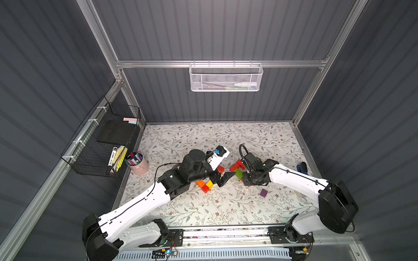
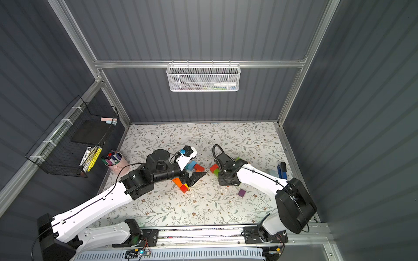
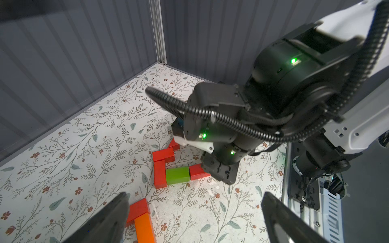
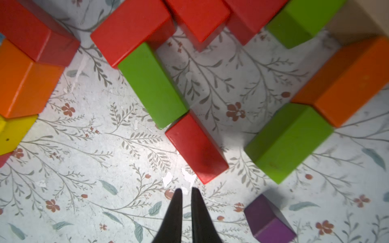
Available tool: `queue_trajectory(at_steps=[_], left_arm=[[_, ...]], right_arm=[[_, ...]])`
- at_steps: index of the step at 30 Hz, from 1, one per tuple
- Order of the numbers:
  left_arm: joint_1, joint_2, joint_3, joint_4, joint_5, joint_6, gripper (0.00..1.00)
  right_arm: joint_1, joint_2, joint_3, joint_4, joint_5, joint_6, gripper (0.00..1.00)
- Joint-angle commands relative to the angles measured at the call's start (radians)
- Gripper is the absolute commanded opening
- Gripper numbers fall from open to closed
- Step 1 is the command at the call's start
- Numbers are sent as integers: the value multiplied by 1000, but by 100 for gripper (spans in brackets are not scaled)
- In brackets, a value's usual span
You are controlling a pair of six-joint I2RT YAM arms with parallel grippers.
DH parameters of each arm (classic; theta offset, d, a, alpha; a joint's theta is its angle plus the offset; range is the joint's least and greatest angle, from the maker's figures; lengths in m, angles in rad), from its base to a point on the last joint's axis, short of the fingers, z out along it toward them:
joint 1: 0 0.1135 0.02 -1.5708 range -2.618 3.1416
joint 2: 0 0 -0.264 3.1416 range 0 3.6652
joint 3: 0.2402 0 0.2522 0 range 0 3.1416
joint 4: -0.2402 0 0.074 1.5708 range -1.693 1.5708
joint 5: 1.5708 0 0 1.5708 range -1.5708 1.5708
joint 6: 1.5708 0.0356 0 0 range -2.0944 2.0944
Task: Assemble a heart with building blocks
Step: Assemble the building block at the center of the board, then adjust the building block at the center of the board.
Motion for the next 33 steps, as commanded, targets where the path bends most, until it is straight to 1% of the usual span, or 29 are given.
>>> queue_trajectory(at_steps=[1,6,12,18,24,33], left_arm=[[3,-22,-8,10,12,14,99],[2,-26,-9,10,10,14,99],[2,-24,-9,11,9,14,99],[3,-23,-9,12,8,14,99],[3,-20,-10,10,-1,6,99],[2,-17,-7,8,-7,-7,99]], right_arm=[[-81,-49,-3,-83,43,25,16],[-214,-76,7,-138,72,-2,18],[-322,-72,-25,-136,40,-8,18],[-346,-39,-56,-111,11,-15,17],[-346,3,-68,-81,-21,-19,15],[-346,48,-76,-52,-37,-18,14]])
